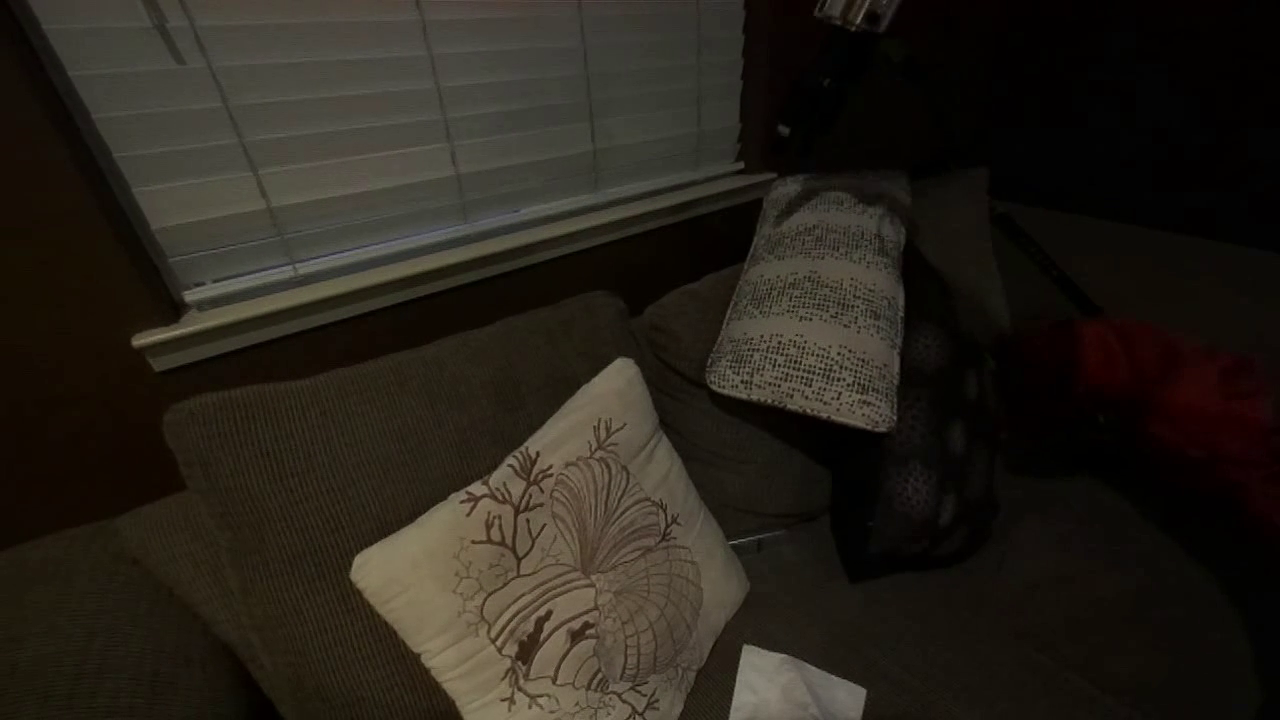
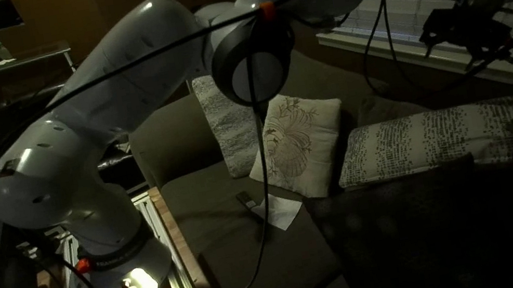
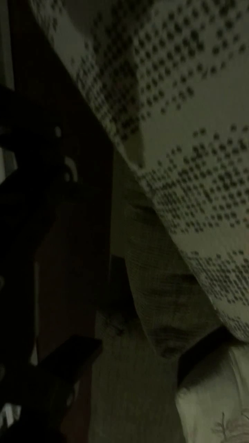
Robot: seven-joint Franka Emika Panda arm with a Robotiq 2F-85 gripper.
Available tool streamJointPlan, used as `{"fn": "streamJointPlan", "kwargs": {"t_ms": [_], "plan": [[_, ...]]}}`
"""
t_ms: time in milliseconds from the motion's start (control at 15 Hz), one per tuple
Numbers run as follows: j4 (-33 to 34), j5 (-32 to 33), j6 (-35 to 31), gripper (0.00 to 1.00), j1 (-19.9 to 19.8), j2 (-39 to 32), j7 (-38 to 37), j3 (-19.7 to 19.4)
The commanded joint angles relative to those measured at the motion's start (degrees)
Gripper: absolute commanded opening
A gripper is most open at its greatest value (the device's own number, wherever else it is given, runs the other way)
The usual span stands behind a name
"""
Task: Move the long white pillow to the right
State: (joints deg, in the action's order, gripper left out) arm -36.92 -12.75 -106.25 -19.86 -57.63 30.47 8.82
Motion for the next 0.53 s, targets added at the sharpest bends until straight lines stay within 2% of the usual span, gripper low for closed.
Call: {"fn": "streamJointPlan", "kwargs": {"t_ms": [0,133,467], "plan": [[-8.19,2.68,2.26,1.0,4.54,3.84,3.28,-0.46],[-12.58,3.79,2.94,1.0,7.11,5.59,4.75,-0.47],[-25.8,4.63,4.74,1.0,10.13,12.99,11.08,-0.01]]}}
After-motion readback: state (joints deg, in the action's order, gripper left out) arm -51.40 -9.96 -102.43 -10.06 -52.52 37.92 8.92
